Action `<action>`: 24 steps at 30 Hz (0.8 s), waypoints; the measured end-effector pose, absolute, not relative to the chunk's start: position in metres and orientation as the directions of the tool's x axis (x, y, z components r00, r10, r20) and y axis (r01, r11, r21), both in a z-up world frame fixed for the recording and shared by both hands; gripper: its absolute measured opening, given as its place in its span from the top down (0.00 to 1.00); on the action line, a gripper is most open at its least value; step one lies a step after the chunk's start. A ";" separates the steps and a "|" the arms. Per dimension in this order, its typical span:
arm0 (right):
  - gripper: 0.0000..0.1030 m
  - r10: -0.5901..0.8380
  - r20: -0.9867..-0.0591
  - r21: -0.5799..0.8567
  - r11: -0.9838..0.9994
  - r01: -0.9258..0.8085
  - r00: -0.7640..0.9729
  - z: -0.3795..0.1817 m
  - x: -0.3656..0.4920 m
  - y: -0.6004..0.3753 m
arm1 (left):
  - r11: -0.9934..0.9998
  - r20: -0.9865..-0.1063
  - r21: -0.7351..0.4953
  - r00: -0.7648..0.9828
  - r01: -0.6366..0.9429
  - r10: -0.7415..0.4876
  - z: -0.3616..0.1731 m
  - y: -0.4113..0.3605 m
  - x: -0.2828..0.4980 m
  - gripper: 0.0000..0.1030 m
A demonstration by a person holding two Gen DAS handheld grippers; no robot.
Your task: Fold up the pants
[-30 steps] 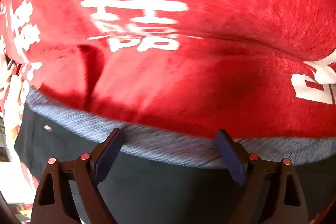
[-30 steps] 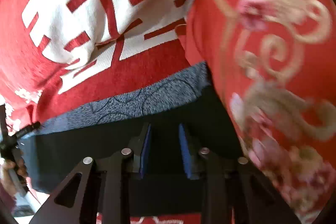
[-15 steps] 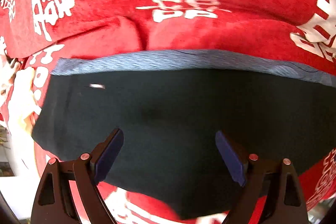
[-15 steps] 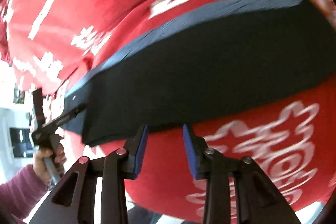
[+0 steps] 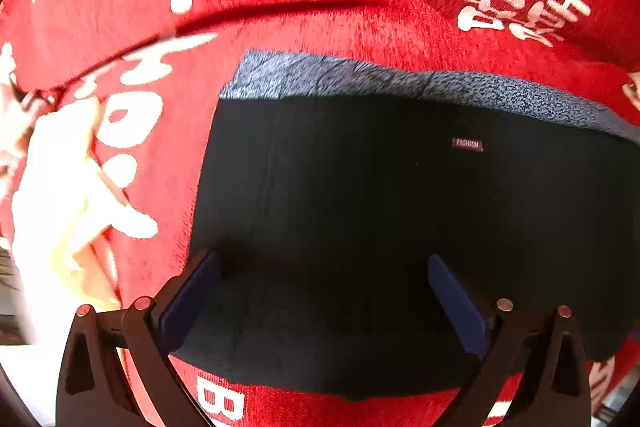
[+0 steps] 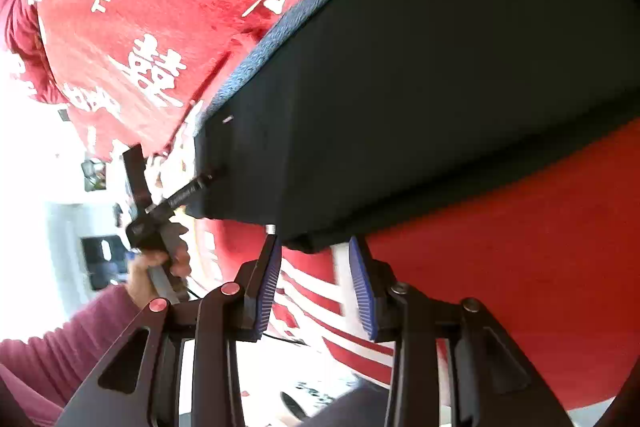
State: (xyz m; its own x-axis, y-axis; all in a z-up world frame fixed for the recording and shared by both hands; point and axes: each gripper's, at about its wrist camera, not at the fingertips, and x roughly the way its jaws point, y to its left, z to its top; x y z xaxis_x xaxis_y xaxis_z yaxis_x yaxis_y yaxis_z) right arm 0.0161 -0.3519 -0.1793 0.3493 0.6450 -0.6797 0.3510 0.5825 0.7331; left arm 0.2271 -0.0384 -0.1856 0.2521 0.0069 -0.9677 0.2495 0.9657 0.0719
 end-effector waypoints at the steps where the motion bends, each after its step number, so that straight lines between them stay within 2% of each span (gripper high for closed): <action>1: 0.63 0.649 -0.673 0.739 0.572 0.356 0.355 -0.183 0.018 -0.349 | 0.965 -0.968 0.058 0.253 0.257 -0.009 -0.187 -0.035 0.227 0.00; 10: 0.63 0.647 -0.631 0.774 0.485 0.408 0.429 -0.205 0.040 -0.345 | 0.940 -0.956 0.005 0.278 0.342 -0.096 -0.193 -0.027 0.233 0.00; 11: 0.64 0.656 -0.621 0.779 0.459 0.427 0.429 -0.210 0.046 -0.345 | 0.937 -0.956 0.001 0.276 0.350 -0.102 -0.191 -0.027 0.233 0.00; 12: 0.71 0.658 -0.626 0.774 0.458 0.438 0.418 -0.211 0.050 -0.345 | 0.934 -0.957 -0.001 0.269 0.358 -0.104 -0.190 -0.026 0.234 0.00; 13: 0.87 0.647 -0.640 0.763 0.474 0.440 0.414 -0.208 0.054 -0.344 | 0.932 -0.959 -0.003 0.261 0.364 -0.105 -0.190 -0.024 0.238 0.00; 17: 0.90 0.628 -0.640 0.768 0.512 0.384 0.442 -0.182 0.041 -0.336 | 0.928 -0.962 -0.003 0.251 0.373 -0.104 -0.190 -0.014 0.237 0.00; 21: 0.91 0.574 -0.729 0.685 0.591 0.427 0.375 -0.203 0.026 -0.328 | 0.929 -0.961 0.020 0.264 0.370 -0.084 -0.189 -0.015 0.233 0.00; 24: 0.91 0.581 -0.722 0.691 0.581 0.431 0.375 -0.205 0.023 -0.331 | 0.941 -0.970 0.046 0.240 0.336 -0.039 -0.183 -0.016 0.231 0.00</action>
State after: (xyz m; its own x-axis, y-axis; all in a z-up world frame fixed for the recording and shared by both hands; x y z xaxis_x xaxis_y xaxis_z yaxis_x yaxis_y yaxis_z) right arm 0.0232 -0.3307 -0.2054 0.3745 0.5812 -0.7225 0.4311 0.5808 0.6906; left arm 0.2311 -0.0161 -0.1831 0.2398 -0.0385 -0.9701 0.3362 0.9407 0.0457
